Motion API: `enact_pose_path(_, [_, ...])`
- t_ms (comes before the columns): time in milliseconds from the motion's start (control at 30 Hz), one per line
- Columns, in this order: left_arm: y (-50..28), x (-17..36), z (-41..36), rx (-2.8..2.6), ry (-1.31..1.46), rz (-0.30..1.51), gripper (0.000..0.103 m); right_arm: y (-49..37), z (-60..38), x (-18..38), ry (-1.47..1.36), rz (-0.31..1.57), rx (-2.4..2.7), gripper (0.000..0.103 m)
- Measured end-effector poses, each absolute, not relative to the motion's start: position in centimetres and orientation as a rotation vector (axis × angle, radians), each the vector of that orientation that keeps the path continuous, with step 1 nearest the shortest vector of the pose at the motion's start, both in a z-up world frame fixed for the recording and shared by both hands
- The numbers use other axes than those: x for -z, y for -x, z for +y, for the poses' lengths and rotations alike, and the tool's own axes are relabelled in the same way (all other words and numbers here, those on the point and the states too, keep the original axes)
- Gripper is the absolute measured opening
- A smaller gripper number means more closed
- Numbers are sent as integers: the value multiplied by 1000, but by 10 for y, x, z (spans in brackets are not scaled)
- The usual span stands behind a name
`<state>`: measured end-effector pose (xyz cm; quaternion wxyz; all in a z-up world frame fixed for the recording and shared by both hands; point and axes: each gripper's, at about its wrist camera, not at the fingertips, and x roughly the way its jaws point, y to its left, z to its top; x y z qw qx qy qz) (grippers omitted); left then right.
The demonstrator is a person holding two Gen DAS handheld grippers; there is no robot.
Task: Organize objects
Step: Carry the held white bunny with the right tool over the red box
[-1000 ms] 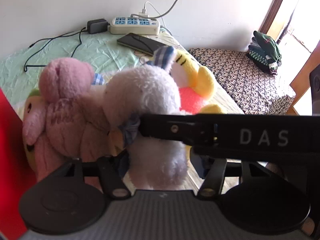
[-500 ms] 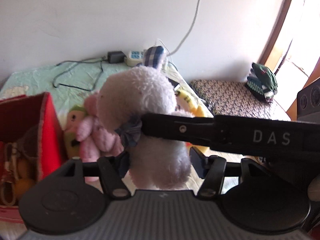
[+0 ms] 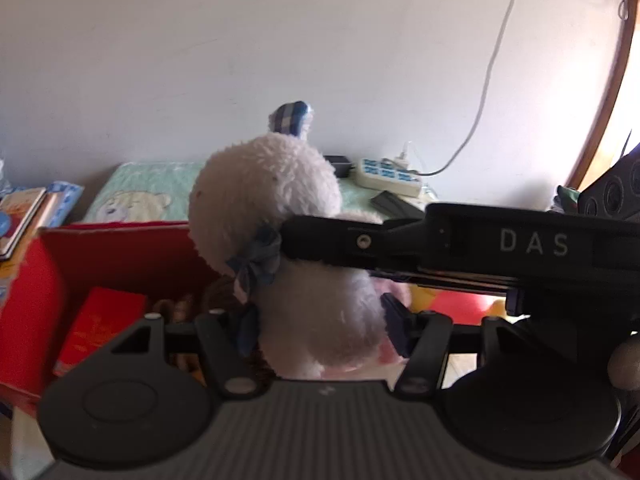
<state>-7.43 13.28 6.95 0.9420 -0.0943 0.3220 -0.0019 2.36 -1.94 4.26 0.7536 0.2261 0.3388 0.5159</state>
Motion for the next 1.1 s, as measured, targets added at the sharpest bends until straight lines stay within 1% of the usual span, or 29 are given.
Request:
enact_pose_path(300, [87, -40, 245, -66, 214, 749, 61, -9, 74, -13, -575, 934, -1125, 33])
enact_pose_path(533, [86, -17, 299, -97, 161, 815, 61, -14, 122, 15, -718, 1110, -1049, 33])
enact_pose_path(733, [81, -5, 321, -100, 156, 861, 61, -17, 138, 25, -742, 1198, -981, 34])
enact_pose_path(867, [80, 0, 324, -90, 114, 854, 62, -20, 138, 33, -763, 1239, -934, 35])
enact_pose_path(967, [81, 1, 325, -70, 102, 849, 65, -21, 134, 39, -743, 1275, -884, 36])
enact_pose_path(1000, [83, 0, 325, -59, 107, 846, 68, -21, 134, 39, -714, 1290, -871, 37])
enact_pose_path(1100, [88, -2, 325, -34, 109, 835, 73, -15, 130, 34, -651, 1270, -874, 38])
